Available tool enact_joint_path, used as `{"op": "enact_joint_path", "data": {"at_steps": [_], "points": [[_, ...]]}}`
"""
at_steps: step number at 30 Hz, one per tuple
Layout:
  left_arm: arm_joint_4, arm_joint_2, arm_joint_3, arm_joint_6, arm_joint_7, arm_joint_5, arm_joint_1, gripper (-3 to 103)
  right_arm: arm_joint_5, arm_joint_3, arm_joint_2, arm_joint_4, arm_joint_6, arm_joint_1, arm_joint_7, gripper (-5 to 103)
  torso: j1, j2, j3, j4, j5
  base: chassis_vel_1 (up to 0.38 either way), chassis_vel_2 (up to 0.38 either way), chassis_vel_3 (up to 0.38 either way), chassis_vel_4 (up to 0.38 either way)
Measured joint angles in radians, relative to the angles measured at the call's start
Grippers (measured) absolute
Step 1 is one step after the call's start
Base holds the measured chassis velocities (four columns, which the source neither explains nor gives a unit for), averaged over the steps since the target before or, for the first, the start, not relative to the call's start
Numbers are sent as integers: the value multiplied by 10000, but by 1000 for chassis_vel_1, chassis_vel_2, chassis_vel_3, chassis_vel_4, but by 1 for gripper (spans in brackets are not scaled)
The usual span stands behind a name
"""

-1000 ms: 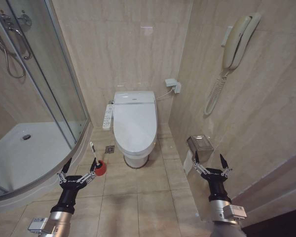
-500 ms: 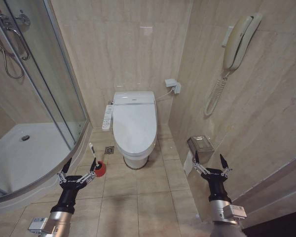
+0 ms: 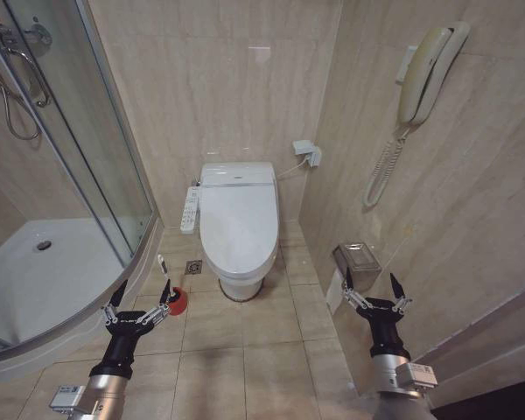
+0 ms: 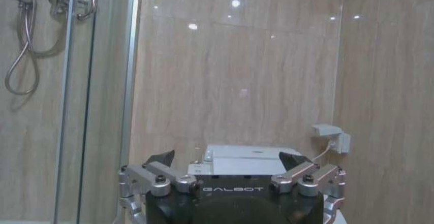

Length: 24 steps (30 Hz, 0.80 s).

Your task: Open the toilet lid, clean the toilet bowl with a toilet brush, close the toilet lid, and flush.

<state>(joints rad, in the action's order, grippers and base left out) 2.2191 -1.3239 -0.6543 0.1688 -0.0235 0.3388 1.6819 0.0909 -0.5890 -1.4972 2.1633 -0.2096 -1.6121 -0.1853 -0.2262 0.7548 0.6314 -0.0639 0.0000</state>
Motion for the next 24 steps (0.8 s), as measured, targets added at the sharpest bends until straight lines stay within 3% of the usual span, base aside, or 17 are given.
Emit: {"op": "enact_joint_path", "data": {"at_steps": [24], "points": [[0,0,0,0,0,0,-1,100,0,-1,0,0,0,1,0,100,-1,0,2,-2,0,-22,6,28,-8]]}}
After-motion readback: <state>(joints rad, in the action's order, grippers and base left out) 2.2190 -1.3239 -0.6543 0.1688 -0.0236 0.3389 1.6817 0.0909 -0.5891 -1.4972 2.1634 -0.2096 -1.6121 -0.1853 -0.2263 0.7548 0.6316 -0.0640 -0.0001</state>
